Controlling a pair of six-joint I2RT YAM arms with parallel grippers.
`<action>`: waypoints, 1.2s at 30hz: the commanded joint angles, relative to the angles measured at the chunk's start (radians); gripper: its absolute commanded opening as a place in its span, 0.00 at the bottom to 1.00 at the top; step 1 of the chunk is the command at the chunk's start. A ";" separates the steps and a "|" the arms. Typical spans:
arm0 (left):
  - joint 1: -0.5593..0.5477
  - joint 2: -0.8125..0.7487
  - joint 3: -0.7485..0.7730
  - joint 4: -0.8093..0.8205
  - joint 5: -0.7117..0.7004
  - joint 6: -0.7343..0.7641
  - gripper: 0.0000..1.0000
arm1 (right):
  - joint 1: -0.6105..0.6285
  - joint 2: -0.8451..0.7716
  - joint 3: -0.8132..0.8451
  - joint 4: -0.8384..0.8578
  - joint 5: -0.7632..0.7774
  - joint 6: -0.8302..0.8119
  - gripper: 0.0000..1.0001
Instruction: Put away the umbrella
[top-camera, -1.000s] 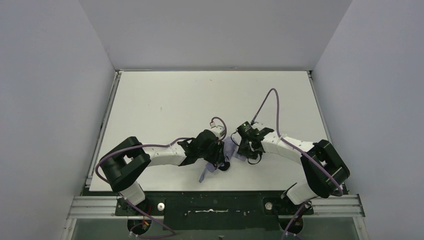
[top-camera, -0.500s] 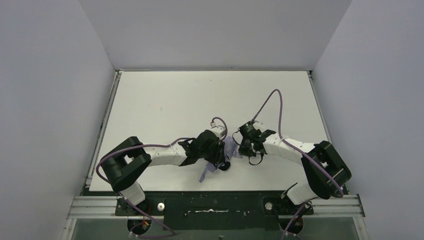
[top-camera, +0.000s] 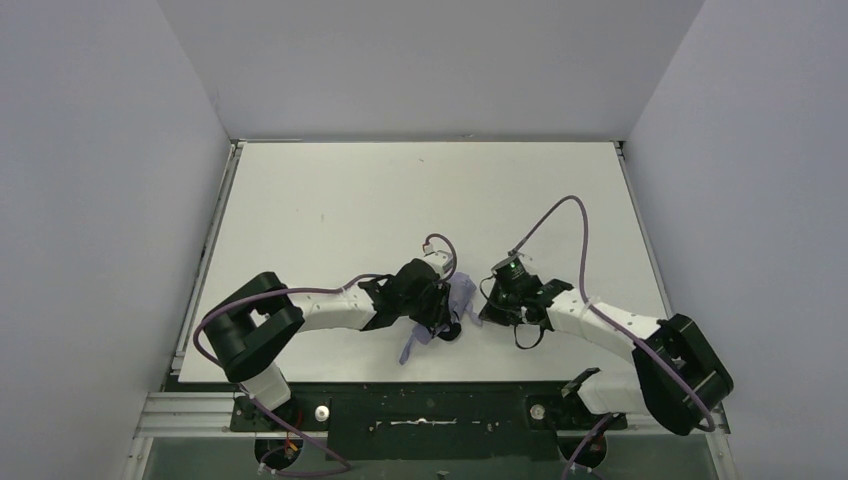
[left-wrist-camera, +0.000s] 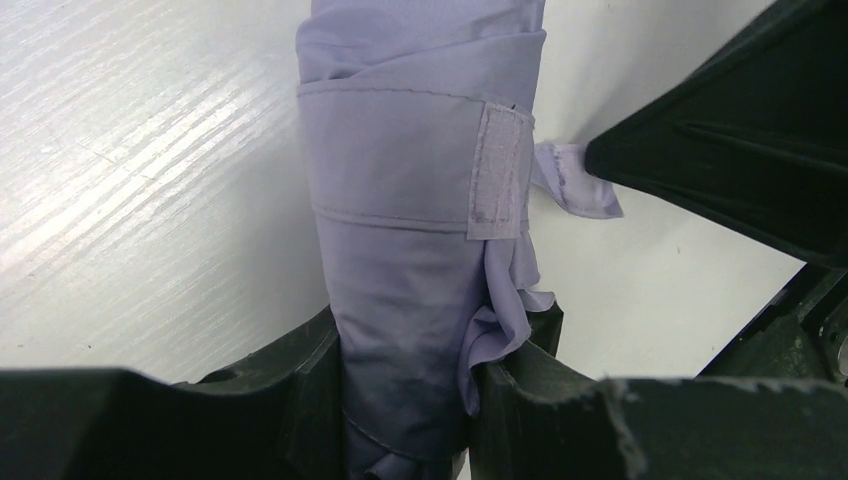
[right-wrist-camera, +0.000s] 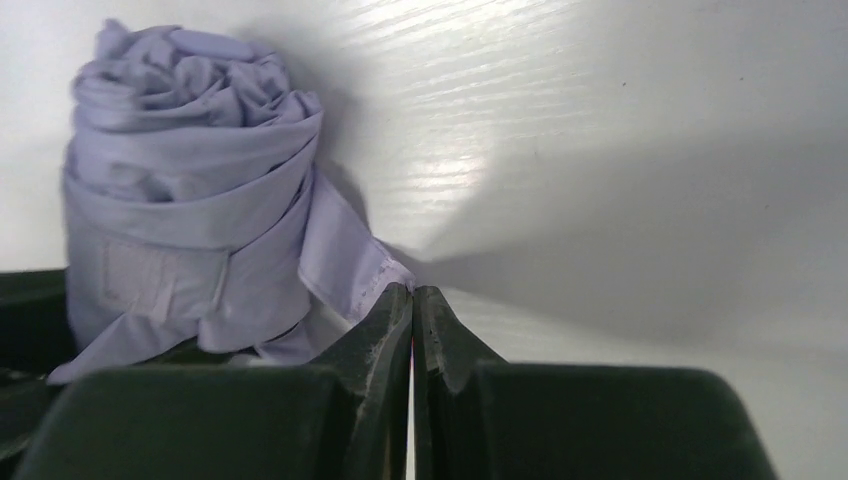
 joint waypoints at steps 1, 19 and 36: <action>0.000 0.057 -0.008 -0.177 -0.079 0.023 0.04 | -0.010 -0.119 -0.017 0.008 -0.051 0.009 0.00; 0.000 0.075 0.027 -0.237 -0.128 0.017 0.02 | -0.019 -0.450 -0.079 -0.004 -0.050 0.089 0.00; -0.013 0.080 0.047 -0.274 -0.157 0.026 0.01 | -0.012 -0.254 0.027 -0.260 0.123 0.132 0.39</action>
